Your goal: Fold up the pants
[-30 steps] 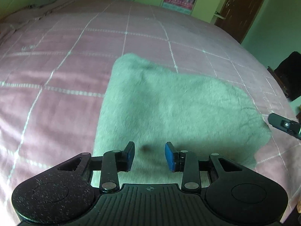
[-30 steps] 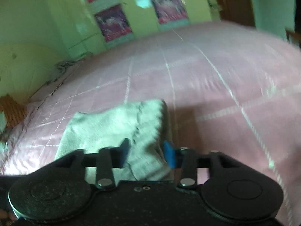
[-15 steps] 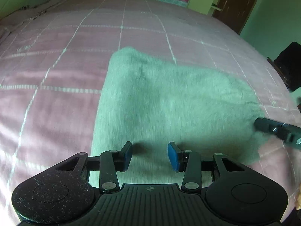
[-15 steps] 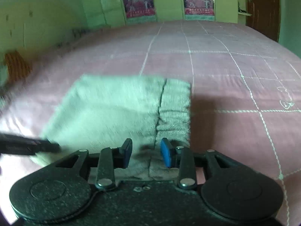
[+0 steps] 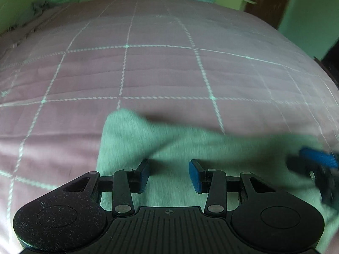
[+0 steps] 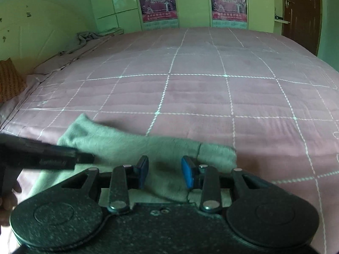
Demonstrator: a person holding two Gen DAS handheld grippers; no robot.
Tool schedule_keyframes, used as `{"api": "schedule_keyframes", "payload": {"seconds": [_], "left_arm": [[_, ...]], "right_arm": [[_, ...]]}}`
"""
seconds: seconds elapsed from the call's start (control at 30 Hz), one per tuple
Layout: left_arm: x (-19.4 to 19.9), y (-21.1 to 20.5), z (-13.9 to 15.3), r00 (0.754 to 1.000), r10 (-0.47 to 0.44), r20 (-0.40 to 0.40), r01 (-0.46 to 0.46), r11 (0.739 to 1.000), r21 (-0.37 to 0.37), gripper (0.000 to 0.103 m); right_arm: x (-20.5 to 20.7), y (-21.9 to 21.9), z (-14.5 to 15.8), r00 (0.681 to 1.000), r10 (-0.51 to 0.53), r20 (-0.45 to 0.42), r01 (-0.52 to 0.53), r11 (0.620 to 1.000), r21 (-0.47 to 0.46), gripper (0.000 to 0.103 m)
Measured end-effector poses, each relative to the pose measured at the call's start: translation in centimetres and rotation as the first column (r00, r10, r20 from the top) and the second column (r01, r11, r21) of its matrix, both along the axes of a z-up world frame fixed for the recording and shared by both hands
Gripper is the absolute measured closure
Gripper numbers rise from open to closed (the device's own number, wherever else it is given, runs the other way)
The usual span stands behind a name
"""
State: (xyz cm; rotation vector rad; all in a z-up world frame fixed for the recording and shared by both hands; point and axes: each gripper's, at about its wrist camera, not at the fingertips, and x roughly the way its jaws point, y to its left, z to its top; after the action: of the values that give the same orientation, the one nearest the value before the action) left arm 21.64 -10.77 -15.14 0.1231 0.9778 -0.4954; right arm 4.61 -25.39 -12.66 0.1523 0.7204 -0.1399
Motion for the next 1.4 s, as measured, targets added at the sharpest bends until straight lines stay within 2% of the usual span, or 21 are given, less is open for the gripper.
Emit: {"api": "schedule_keyframes", "payload": {"seconds": [0.17, 0.3, 0.43, 0.5, 0.57, 0.67, 0.77, 1.03, 1.13, 1.4], "left_arm": [[1.7, -1.7, -1.1, 1.0, 0.014, 0.01, -0.015, 1.0, 0.008, 0.061], [0.7, -1.9, -1.2, 0.999, 0.006, 0.041, -0.008, 0.999, 0.036, 0.061], [-1.7, -0.7, -0.3, 0.999, -0.003, 0.04, 0.002, 0.999, 0.037, 0.061], [-3.8, 0.1, 0.0, 0.997, -0.019, 0.077, 0.015, 0.999, 0.047, 0.061], [-5.6, 0.7, 0.4, 0.994, -0.036, 0.101, 0.029, 0.997, 0.067, 0.06], [-8.0, 1.6, 0.3, 0.996, -0.041, 0.077, 0.035, 0.997, 0.07, 0.052], [-10.0, 2.1, 0.2, 0.995, -0.046, 0.085, 0.039, 0.996, 0.084, 0.051], [-12.8, 3.3, 0.3, 0.996, -0.033, 0.084, 0.026, 0.996, 0.081, 0.05], [-13.8, 3.7, 0.2, 0.996, -0.023, 0.082, 0.017, 0.997, 0.075, 0.049], [-15.2, 4.7, 0.3, 0.996, -0.014, 0.091, 0.008, 0.998, 0.068, 0.049]], "right_arm": [[0.8, 0.0, -1.8, 1.0, 0.001, -0.021, -0.002, 0.999, -0.036, 0.072], [0.6, 0.7, -3.0, 0.999, 0.023, -0.024, -0.025, 0.994, -0.106, 0.072], [-0.2, 1.1, -1.8, 0.999, 0.034, -0.033, -0.037, 0.995, -0.092, 0.069], [-1.5, 1.6, -0.6, 0.999, 0.047, -0.004, -0.047, 0.996, -0.07, 0.068], [-2.9, 2.6, -0.1, 0.998, 0.063, 0.009, -0.062, 0.994, -0.085, 0.067], [-4.1, 3.6, -2.0, 0.995, 0.086, -0.055, -0.093, 0.988, -0.127, 0.067], [-5.4, 4.1, -2.4, 0.996, 0.079, -0.047, -0.084, 0.987, -0.139, 0.067], [-7.8, 4.3, -1.6, 0.996, 0.075, -0.053, -0.08, 0.993, -0.088, 0.067], [-9.2, 5.0, -1.8, 0.995, 0.083, -0.048, -0.088, 0.99, -0.111, 0.066], [-11.2, 5.9, -1.5, 0.996, 0.079, -0.046, -0.083, 0.992, -0.099, 0.064]]}}
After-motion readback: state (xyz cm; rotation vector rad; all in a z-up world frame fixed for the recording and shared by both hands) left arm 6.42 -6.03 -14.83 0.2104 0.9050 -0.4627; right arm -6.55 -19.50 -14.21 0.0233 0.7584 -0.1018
